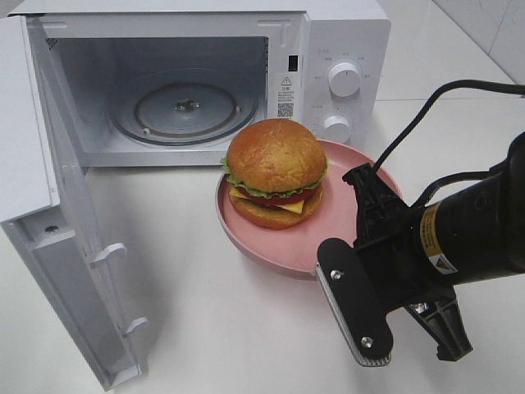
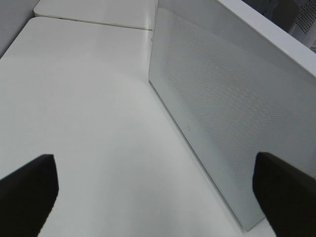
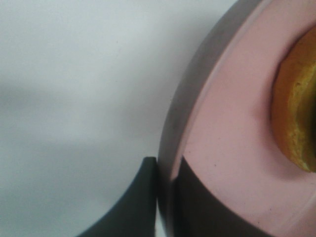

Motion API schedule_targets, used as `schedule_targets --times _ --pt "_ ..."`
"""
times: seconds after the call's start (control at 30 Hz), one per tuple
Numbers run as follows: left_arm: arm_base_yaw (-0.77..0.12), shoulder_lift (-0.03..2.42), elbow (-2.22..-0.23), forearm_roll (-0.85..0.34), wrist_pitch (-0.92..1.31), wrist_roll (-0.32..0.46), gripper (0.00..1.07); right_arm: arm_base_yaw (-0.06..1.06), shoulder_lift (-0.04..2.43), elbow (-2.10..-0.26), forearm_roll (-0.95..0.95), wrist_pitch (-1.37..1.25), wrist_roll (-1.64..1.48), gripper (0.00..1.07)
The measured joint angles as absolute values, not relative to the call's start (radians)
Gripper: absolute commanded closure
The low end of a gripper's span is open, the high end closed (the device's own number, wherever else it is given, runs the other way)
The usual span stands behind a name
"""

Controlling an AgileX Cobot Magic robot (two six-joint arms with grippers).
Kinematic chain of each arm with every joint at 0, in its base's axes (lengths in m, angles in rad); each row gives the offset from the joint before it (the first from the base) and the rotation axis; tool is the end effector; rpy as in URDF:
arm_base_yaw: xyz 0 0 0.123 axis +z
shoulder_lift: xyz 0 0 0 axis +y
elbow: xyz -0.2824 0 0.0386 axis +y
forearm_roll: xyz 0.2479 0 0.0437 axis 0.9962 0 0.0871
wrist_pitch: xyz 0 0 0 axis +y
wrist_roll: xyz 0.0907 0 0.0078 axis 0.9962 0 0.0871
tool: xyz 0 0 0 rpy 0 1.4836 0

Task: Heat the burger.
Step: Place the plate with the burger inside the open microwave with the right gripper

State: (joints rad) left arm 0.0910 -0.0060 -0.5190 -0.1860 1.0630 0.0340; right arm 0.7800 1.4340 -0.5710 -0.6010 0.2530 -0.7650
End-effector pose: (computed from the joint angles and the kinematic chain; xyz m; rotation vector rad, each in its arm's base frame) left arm -0.0075 -0.0155 0.2833 -0.0458 2.0103 -0.1419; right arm 0.1824 0.1622 0.1729 -2.2407 1.3030 -0.3966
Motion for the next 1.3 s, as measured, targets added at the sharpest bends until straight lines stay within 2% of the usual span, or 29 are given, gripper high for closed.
schedule_targets --times 0.6,0.97,1.13,1.3 --pt "0.091 -0.006 -0.519 -0.186 1.063 0.034 0.06 0.61 1.434 -0.567 -0.23 0.164 -1.279 1.07" --pt "0.091 -0.006 -0.519 -0.186 1.063 0.034 0.06 0.553 1.434 -0.566 0.171 0.157 -1.715 1.07" --pt "0.091 -0.006 -0.519 -0.186 1.063 0.034 0.06 0.553 1.435 -0.566 0.175 0.159 -1.746 1.07" --pt "0.091 -0.006 -0.519 -0.186 1.063 0.034 0.06 0.553 1.436 -0.566 0.091 0.159 -1.735 1.07"
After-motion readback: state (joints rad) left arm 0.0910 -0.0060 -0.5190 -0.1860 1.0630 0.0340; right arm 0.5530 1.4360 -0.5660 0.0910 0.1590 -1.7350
